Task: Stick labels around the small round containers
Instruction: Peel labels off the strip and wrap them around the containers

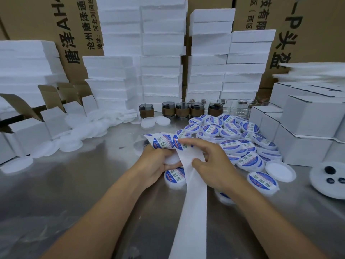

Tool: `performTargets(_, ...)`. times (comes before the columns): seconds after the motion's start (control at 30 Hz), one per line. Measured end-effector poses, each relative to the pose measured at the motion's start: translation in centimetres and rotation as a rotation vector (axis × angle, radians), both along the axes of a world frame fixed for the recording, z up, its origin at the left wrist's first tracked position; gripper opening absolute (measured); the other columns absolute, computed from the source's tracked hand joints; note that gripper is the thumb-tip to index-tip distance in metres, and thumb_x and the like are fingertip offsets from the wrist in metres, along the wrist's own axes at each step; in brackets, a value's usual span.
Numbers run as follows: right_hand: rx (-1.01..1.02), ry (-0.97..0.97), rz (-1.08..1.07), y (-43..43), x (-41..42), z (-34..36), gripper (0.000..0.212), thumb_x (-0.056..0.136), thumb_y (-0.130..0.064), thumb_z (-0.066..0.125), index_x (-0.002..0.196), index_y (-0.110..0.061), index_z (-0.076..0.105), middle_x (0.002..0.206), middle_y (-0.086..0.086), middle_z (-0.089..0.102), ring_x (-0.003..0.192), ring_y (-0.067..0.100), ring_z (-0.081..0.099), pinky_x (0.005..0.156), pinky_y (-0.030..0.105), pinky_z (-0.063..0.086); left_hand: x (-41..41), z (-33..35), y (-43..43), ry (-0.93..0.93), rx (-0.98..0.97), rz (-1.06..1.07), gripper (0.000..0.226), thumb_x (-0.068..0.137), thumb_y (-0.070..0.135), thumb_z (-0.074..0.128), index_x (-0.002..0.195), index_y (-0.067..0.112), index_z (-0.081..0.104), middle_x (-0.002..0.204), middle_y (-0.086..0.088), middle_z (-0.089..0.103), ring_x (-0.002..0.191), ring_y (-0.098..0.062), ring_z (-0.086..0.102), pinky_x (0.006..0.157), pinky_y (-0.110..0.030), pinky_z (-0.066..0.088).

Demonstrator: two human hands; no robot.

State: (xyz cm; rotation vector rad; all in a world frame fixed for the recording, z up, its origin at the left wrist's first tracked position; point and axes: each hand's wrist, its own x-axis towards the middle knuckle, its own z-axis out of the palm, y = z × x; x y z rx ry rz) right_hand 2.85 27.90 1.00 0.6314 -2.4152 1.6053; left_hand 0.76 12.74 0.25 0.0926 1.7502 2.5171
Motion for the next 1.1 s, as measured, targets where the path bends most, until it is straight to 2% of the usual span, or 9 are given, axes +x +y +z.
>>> performTargets(0.1,-0.048,-0.034,-0.028,0.0,-0.1,0.1,0.058,0.077,0.011,0.045,0.096,-0.039,0.069,0.111,-0.015,0.065,0.104,0.000,0.058,0.082,0.014,0.046,0.0,0.2,-0.2,-0.011,-0.026,-0.025,0.036,0.086,-0.016,0.041,0.110,0.002,0.062,0.102,-0.018,0.071,0.091,-0.030,0.070,0.072,-0.038,0.059)
performTargets(0.17,-0.113,-0.048,-0.047,0.0,-0.1,0.1,0.055,0.083,0.007,0.048,0.093,-0.043,0.067,0.110,-0.017,0.065,0.098,0.000,0.061,0.079,0.021,0.052,-0.1,0.2,-0.3,-0.040,-0.040,-0.029,0.033,0.089,-0.013,0.041,0.109,0.003,0.061,0.103,-0.018,0.070,0.089,-0.030,0.070,0.073,-0.038,0.059)
performTargets(0.33,-0.105,-0.046,-0.136,0.3,-0.2,0.1,0.058,0.087,0.003,0.049,0.109,-0.050,0.058,0.132,-0.016,0.052,0.099,0.019,0.061,0.080,0.036,0.055,0.0,0.4,-0.4,-0.110,-0.053,-0.014,0.023,0.092,-0.010,0.038,0.102,0.001,0.055,0.098,-0.020,0.067,0.073,-0.027,0.072,0.057,-0.032,0.059)
performTargets(0.43,-0.065,-0.033,-0.148,0.5,-0.3,0.0,0.062,0.085,0.003,0.048,0.126,-0.043,0.050,0.131,-0.020,0.047,0.114,0.002,0.050,0.087,0.017,0.046,0.0,0.5,-0.6,-0.126,-0.064,-0.015,0.020,0.093,-0.008,0.038,0.093,0.001,0.056,0.095,-0.020,0.066,0.071,-0.027,0.072,0.054,-0.030,0.057)
performTargets(0.6,0.001,-0.085,-0.103,0.6,-0.3,-0.1,0.069,0.086,-0.001,0.050,0.138,-0.044,0.033,0.124,-0.031,0.035,0.097,-0.015,0.041,0.068,-0.005,0.035,0.0,0.7,-0.8,-0.146,-0.097,-0.036,0.021,0.091,-0.006,0.042,0.087,0.002,0.061,0.092,-0.018,0.066,0.076,-0.029,0.069,0.060,-0.035,0.059)
performTargets(0.73,-0.003,-0.087,-0.163,0.8,-0.5,-0.2,0.069,0.088,-0.004,0.050,0.140,-0.044,0.028,0.134,-0.025,0.033,0.111,-0.005,0.036,0.066,-0.004,0.034,0.3,0.7,-1.1,-0.162,-0.115,-0.025,0.023,0.091,-0.006,0.044,0.083,0.007,0.061,0.091,-0.016,0.062,0.075,-0.026,0.064,0.052,-0.029,0.056)
performTargets(0.83,0.014,-0.081,-0.196,0.9,-0.7,-0.3,0.070,0.089,-0.004,0.050,0.142,-0.042,0.025,0.146,-0.019,0.029,0.131,0.001,0.027,0.075,-0.003,0.023,0.5,0.7,-1.0,-0.146,-0.106,-0.095,0.031,0.091,-0.005,0.044,0.070,0.011,0.060,0.093,-0.014,0.060,0.076,-0.024,0.063,0.054,-0.029,0.055)
performTargets(0.97,-0.021,-0.054,-0.134,0.7,-0.6,-0.3,0.067,0.086,-0.002,0.051,0.137,-0.042,0.036,0.124,-0.033,0.034,0.108,-0.017,0.031,0.069,-0.010,0.026,0.5,0.8,-0.7,-0.134,-0.063,-0.136,0.040,0.091,-0.007,0.041,0.079,0.010,0.075,0.096,-0.014,0.071,0.081,-0.028,0.070,0.060,-0.031,0.057)
performTargets(1.1,-0.112,-0.094,-0.022,0.5,-0.5,0.0,0.067,0.086,0.002,0.051,0.132,-0.047,0.041,0.126,-0.033,0.040,0.105,-0.021,0.035,0.073,0.001,0.041,0.4,0.7,-0.6,-0.124,-0.038,-0.146,0.035,0.092,-0.007,0.037,0.095,0.008,0.068,0.098,-0.010,0.073,0.085,-0.026,0.071,0.065,-0.033,0.059)
